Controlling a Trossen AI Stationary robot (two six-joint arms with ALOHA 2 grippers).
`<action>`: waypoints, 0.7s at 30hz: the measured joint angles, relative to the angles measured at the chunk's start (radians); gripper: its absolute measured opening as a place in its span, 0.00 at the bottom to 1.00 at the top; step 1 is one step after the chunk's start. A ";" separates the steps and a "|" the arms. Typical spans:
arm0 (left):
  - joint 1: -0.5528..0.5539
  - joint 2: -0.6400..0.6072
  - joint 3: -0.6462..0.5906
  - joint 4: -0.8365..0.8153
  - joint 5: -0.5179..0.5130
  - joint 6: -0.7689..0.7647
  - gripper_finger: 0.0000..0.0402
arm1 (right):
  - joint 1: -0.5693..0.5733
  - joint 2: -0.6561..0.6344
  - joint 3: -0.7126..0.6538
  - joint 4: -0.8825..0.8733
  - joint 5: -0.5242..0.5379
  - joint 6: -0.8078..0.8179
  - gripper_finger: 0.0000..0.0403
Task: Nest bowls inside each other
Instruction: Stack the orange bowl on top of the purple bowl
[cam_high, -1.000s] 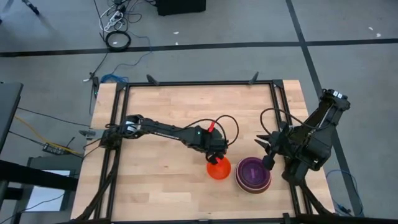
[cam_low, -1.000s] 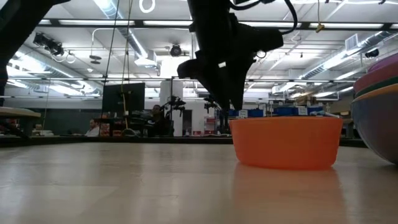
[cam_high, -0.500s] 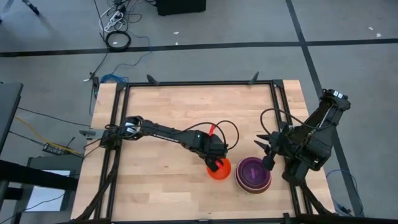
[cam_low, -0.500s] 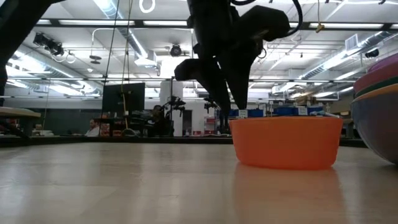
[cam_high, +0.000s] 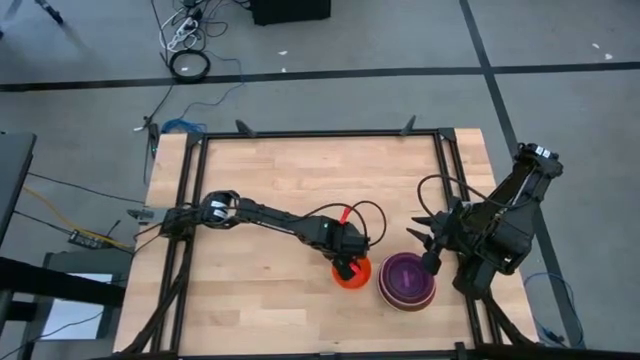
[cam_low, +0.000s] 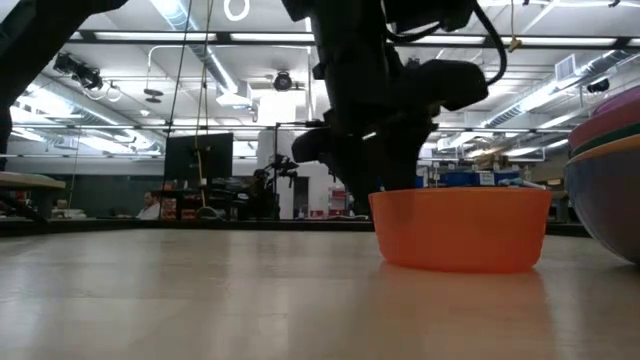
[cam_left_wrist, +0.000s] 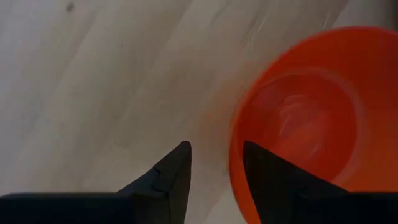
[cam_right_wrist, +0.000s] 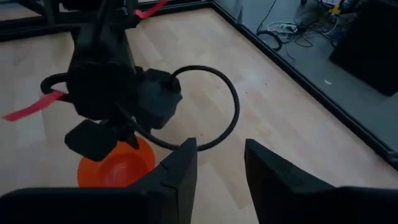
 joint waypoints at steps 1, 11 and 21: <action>0.000 0.006 0.000 0.007 -0.013 0.003 0.38 | 0.000 0.000 0.000 0.001 0.000 0.000 0.30; 0.005 0.032 0.001 0.023 0.019 0.079 0.08 | 0.000 0.000 0.000 0.001 -0.008 0.000 0.31; 0.023 -0.013 0.034 -0.014 0.029 0.155 0.01 | 0.002 0.000 0.000 0.000 -0.044 0.002 0.30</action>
